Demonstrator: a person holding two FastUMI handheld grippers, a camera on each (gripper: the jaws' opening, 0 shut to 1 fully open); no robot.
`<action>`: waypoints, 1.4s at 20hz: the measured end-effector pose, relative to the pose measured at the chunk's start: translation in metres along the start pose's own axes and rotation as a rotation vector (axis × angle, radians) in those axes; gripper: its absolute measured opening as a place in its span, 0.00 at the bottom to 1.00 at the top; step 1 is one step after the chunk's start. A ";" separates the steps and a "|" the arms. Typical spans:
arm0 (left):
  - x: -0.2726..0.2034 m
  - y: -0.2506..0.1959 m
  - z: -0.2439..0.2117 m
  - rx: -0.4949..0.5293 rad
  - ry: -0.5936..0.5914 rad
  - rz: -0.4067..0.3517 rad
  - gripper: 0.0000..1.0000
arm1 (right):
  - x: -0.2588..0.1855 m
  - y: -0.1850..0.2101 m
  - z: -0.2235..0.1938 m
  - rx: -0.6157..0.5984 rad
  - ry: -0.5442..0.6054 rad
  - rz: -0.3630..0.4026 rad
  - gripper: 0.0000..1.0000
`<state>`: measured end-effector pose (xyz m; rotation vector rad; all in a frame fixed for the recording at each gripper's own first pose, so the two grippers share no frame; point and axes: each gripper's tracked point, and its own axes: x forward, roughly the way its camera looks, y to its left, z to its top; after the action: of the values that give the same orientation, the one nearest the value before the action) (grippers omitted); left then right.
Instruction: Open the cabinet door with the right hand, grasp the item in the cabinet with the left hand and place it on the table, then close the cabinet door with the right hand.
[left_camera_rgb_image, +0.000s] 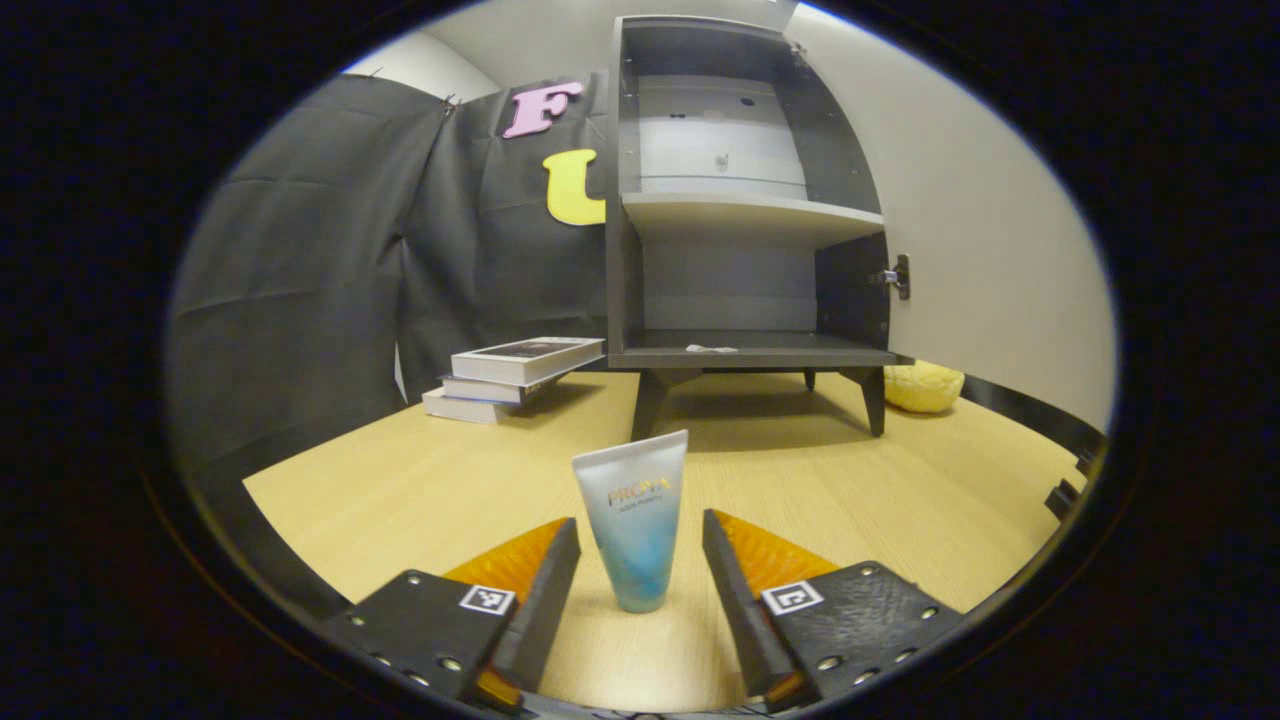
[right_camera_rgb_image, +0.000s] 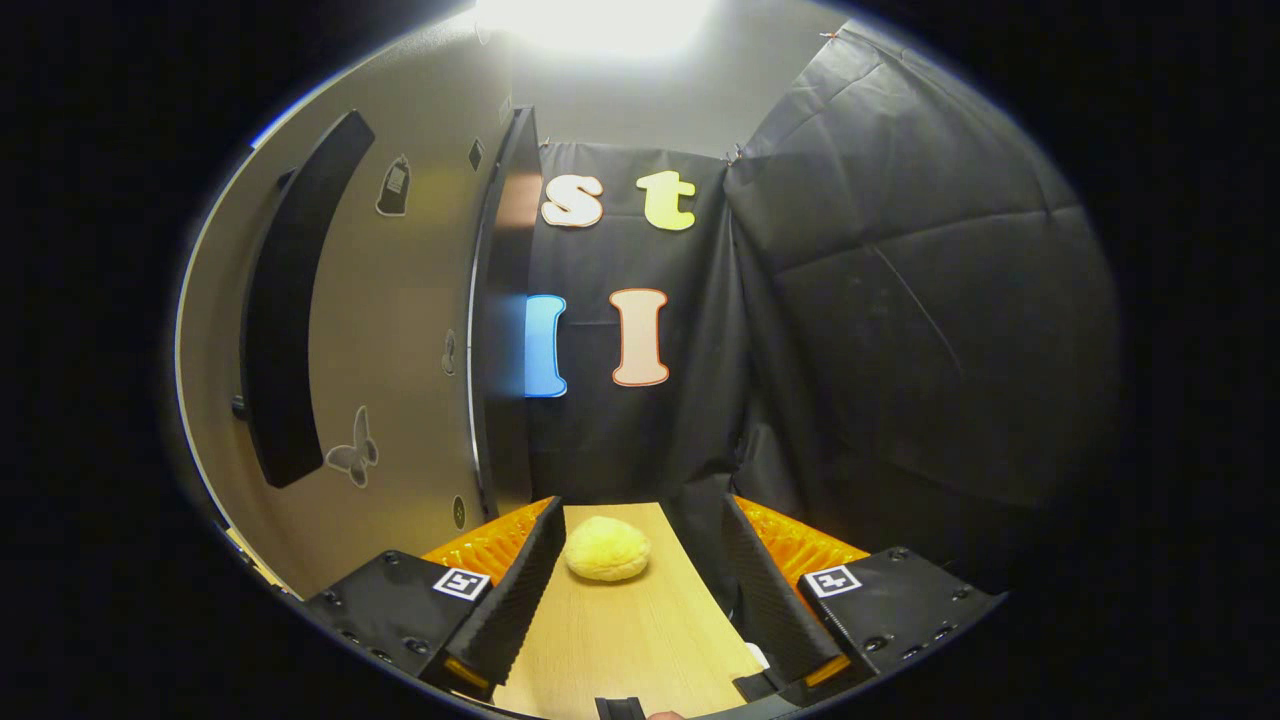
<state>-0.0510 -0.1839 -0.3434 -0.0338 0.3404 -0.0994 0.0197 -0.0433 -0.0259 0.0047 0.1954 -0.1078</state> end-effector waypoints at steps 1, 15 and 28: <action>-0.001 0.001 0.004 0.008 -0.003 0.010 0.79 | 0.000 0.000 0.001 0.003 -0.002 0.006 0.98; -0.056 0.084 0.213 0.022 -0.161 0.130 0.87 | -0.006 0.025 0.058 0.078 -0.057 0.073 0.96; -0.035 0.161 0.252 0.017 -0.231 0.031 0.87 | -0.052 0.097 0.069 0.024 -0.095 0.006 0.78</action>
<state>0.0152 -0.0160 -0.1027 -0.0231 0.1091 -0.0666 -0.0074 0.0576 0.0514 0.0237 0.0993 -0.1043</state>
